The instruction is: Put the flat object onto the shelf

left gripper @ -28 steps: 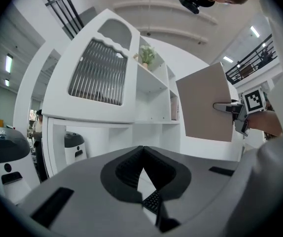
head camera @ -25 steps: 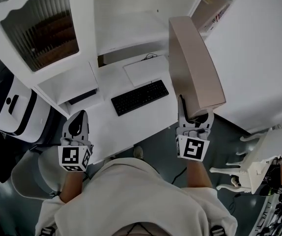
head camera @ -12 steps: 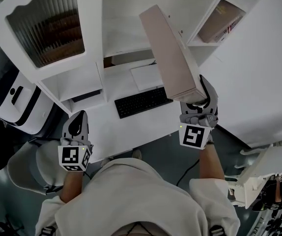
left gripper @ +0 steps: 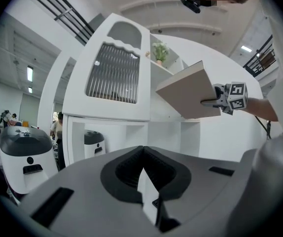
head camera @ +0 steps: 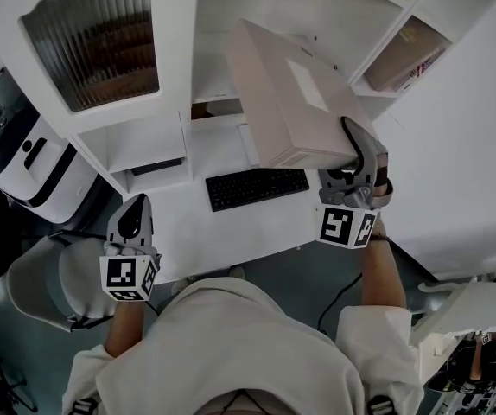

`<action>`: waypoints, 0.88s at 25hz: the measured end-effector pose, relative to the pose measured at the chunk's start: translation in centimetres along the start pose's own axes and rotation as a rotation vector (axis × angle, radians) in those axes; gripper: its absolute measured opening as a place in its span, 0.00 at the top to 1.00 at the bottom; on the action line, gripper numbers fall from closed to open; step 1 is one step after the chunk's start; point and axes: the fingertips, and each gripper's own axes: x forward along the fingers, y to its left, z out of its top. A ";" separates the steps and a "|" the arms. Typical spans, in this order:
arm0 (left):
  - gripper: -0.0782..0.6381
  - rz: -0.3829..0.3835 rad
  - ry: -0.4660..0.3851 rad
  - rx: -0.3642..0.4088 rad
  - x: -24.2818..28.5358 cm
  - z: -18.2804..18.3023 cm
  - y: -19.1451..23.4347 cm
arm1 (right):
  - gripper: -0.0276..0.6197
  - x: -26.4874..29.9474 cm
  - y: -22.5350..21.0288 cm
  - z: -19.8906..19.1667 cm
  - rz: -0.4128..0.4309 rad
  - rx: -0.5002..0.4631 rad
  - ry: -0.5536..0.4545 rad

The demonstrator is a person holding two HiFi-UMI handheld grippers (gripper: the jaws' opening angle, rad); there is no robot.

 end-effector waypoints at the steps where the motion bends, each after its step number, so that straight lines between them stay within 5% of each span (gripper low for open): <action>1: 0.90 0.008 0.001 0.000 0.0 0.0 0.1 | 0.55 0.5 0.2 -0.2 0.015 -0.022 -0.003; 22: 0.90 0.151 0.039 -0.015 1.3 -1.4 0.4 | 0.52 8.5 7.0 -2.9 0.203 -0.389 -0.062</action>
